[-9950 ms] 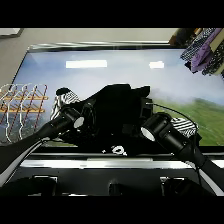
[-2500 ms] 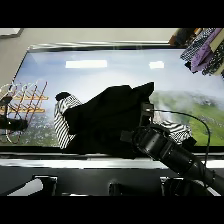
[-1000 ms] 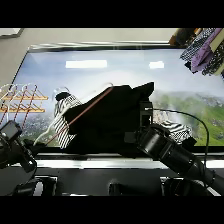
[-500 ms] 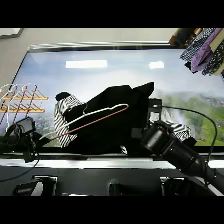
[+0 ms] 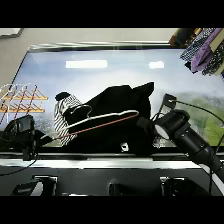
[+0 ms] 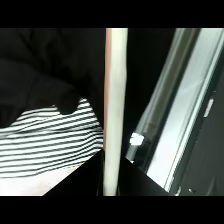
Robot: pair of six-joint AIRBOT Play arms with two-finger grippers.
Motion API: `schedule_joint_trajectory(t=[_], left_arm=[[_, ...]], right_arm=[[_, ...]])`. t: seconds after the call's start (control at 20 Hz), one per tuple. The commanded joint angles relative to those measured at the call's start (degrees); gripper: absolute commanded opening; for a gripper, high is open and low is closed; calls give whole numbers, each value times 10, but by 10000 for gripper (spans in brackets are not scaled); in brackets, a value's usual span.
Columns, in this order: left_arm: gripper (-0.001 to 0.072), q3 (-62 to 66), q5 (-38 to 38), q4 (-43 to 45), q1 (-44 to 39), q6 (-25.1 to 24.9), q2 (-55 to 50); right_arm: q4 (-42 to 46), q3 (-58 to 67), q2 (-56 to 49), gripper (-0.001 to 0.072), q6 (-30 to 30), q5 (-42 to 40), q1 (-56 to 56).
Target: Fold the clothes and pants, and hang the long-sleeved shirts on hangers.
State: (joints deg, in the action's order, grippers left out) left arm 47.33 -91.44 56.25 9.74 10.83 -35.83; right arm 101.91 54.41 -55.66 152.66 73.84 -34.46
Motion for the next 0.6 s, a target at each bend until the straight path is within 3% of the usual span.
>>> schedule_joint_trajectory(t=[0.0, 0.55], left_arm=[[33, -2, -11, -7, -16, -3, -2], [33, -15, -10, 9, -18, -4, -18]], right_arm=[[-50, 0, 0, 43, -15, -42, 47], [-68, 0, 0, 43, -23, -50, 68]])
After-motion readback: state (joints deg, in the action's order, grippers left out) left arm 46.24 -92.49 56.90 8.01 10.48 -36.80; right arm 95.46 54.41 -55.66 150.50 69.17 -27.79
